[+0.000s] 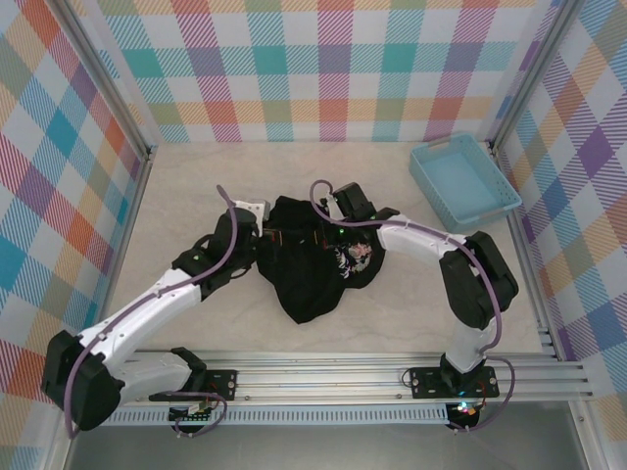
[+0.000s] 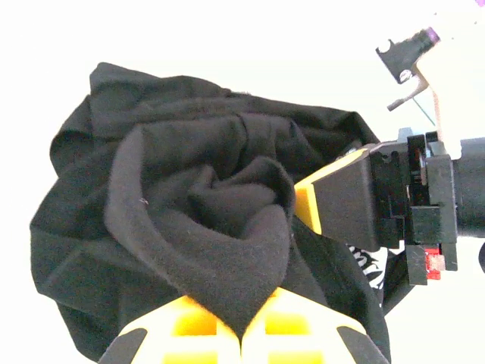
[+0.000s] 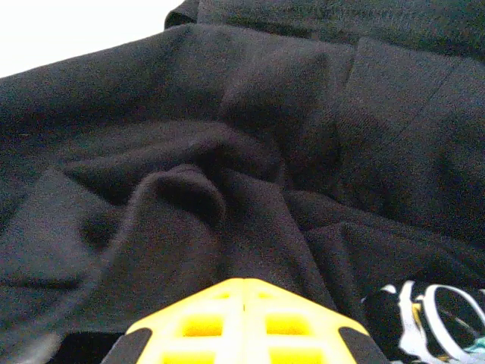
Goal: Fold the inside-out t-shirt
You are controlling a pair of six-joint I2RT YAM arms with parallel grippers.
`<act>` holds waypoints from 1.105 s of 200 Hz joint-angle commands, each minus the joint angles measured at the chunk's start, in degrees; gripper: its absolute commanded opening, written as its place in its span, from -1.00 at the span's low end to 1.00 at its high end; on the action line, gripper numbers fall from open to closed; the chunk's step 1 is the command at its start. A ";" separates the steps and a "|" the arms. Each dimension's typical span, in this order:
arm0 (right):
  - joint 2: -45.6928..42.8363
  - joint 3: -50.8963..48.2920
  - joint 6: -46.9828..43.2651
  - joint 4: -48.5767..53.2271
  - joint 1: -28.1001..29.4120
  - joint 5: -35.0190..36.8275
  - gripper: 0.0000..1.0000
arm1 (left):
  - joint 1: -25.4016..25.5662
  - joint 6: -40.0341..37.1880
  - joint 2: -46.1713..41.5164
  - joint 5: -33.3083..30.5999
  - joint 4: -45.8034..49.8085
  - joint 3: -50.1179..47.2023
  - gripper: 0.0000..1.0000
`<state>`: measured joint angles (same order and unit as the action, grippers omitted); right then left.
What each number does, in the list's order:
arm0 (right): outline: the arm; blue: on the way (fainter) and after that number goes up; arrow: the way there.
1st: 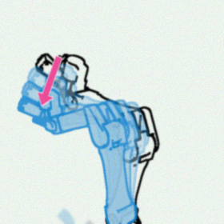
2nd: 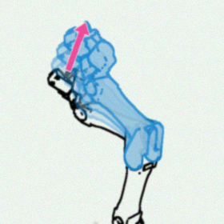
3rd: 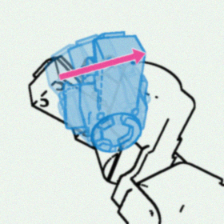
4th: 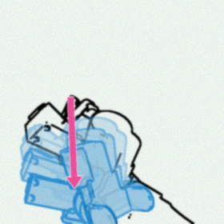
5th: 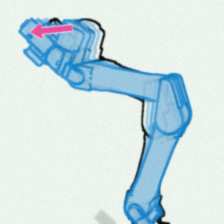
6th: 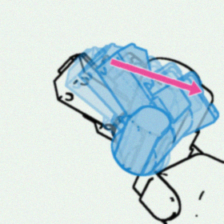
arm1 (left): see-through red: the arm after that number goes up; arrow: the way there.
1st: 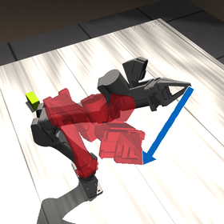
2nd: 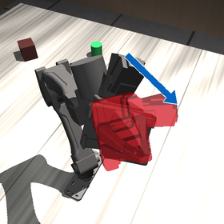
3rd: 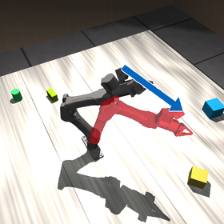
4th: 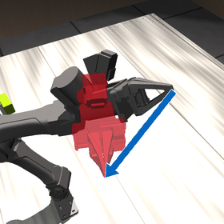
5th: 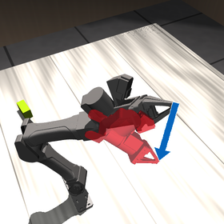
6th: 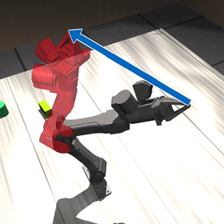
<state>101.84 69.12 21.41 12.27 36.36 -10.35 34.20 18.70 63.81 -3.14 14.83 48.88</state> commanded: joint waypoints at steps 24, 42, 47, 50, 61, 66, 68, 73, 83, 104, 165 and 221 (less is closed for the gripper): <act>-9.18 -2.44 -1.08 -7.53 -0.91 -4.14 -1.00 | -1.15 -0.80 2.28 -13.55 4.11 1.50 -1.00; -10.46 -3.98 -0.67 -8.52 -0.92 -5.24 -1.00 | -1.61 -1.25 4.68 -23.49 6.89 1.49 -0.93; -10.78 -4.31 -0.91 -8.32 -0.94 -5.14 -1.00 | -1.96 -1.53 5.32 -25.98 7.63 1.19 -0.91; -10.83 -4.46 -0.97 -8.20 -0.92 -4.83 -1.00 | -2.19 -1.64 5.69 -27.38 8.25 1.17 -0.89; -11.21 -5.06 -1.68 -7.26 -0.89 -3.80 -1.00 | -3.26 -1.69 6.83 -31.27 10.72 1.17 -0.63; -11.39 -5.47 -1.92 -6.92 -0.94 -3.34 -1.00 | -3.57 -1.77 7.20 -32.38 11.81 1.46 -0.38; -11.47 -5.62 -1.97 -6.91 -0.94 -3.25 -1.00 | -3.62 -1.81 7.31 -32.68 12.24 1.56 -0.31; -11.70 -5.97 -2.17 -6.79 -0.92 -2.85 -1.00 | -3.62 -1.94 7.34 -32.82 13.20 1.98 -0.14; -12.07 -6.73 -2.55 -6.56 -0.94 -2.07 -0.99 | -3.44 -2.12 6.86 -29.54 13.42 2.58 0.03; -12.28 -7.07 -3.32 -5.43 -1.03 -0.44 -0.95 | -2.01 -3.23 5.78 -12.69 6.75 1.81 0.23; -13.84 -9.04 -3.13 -5.33 -2.50 -0.42 -0.93 | -1.97 -3.31 21.40 -5.97 3.36 8.63 0.27; -14.26 -10.06 -2.95 -5.42 -2.88 -0.59 -0.94 | -3.86 -5.41 31.81 -0.95 -0.63 15.30 -0.04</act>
<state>89.45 59.94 19.03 7.33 33.93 -10.94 31.05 14.70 93.19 -7.22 17.39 61.06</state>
